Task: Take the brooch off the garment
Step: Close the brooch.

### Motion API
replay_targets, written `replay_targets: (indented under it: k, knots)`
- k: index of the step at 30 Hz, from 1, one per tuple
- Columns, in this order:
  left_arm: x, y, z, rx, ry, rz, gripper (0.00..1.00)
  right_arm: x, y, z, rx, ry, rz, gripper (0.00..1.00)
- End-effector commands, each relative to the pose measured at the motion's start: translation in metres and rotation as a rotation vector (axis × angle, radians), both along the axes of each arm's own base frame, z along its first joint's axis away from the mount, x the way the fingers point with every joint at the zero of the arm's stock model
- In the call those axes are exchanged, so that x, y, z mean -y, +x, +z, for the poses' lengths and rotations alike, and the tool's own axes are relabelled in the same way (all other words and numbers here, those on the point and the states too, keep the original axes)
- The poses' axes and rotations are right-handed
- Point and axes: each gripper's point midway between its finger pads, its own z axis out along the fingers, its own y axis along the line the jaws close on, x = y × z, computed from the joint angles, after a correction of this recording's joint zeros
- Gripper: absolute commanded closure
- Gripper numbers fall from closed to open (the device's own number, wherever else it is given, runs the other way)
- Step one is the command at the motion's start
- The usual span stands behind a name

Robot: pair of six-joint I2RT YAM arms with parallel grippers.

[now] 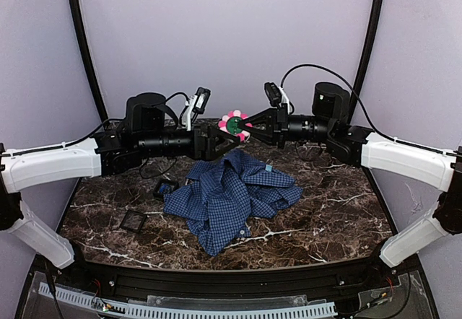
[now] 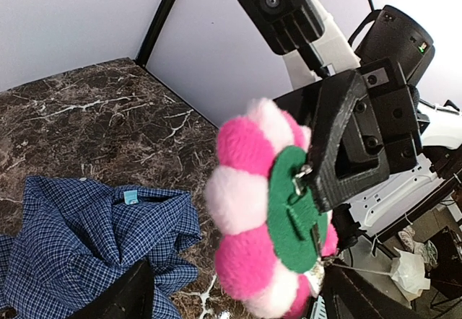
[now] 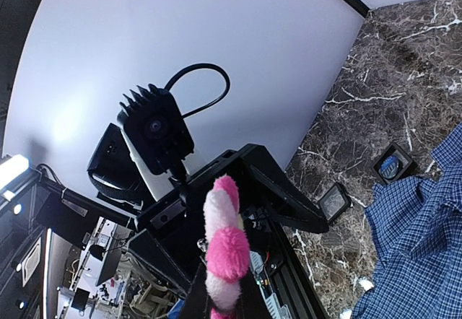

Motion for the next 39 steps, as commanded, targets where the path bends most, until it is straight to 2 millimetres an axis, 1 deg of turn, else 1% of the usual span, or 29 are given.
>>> replay_targets:
  k: [1, 4, 7, 12, 19, 27, 35, 39]
  knots:
    - [-0.005, -0.009, 0.040, 0.046, -0.087, -0.014, 0.21, -0.002, -0.004, -0.005, -0.003, 0.009, 0.024, 1.00]
    - [-0.006, -0.010, 0.041, 0.036, -0.092, -0.015, 0.25, -0.003, -0.004, -0.006, -0.002, 0.009, 0.025, 1.00]
    - [-0.007, -0.011, 0.040, 0.031, -0.094, -0.014, 0.36, -0.003, -0.004, -0.006, -0.002, 0.010, 0.027, 1.00]
    - [-0.008, -0.011, 0.039, 0.024, -0.098, -0.016, 0.49, -0.002, -0.006, -0.007, -0.003, 0.010, 0.037, 1.00]
    - [-0.005, -0.013, 0.038, 0.014, -0.101, -0.033, 0.53, -0.003, -0.010, -0.006, 0.006, 0.016, 0.059, 1.00]
    - [0.000, -0.017, 0.041, 0.009, -0.110, -0.079, 0.62, -0.004, -0.022, -0.004, 0.037, 0.024, 0.131, 1.00]
    - [0.001, -0.019, 0.044, -0.001, -0.121, -0.110, 0.72, -0.004, -0.026, -0.004, 0.045, 0.035, 0.155, 1.00]
    - [0.001, -0.020, 0.045, -0.007, -0.129, -0.117, 0.75, -0.004, -0.027, -0.005, 0.043, 0.040, 0.162, 1.00]
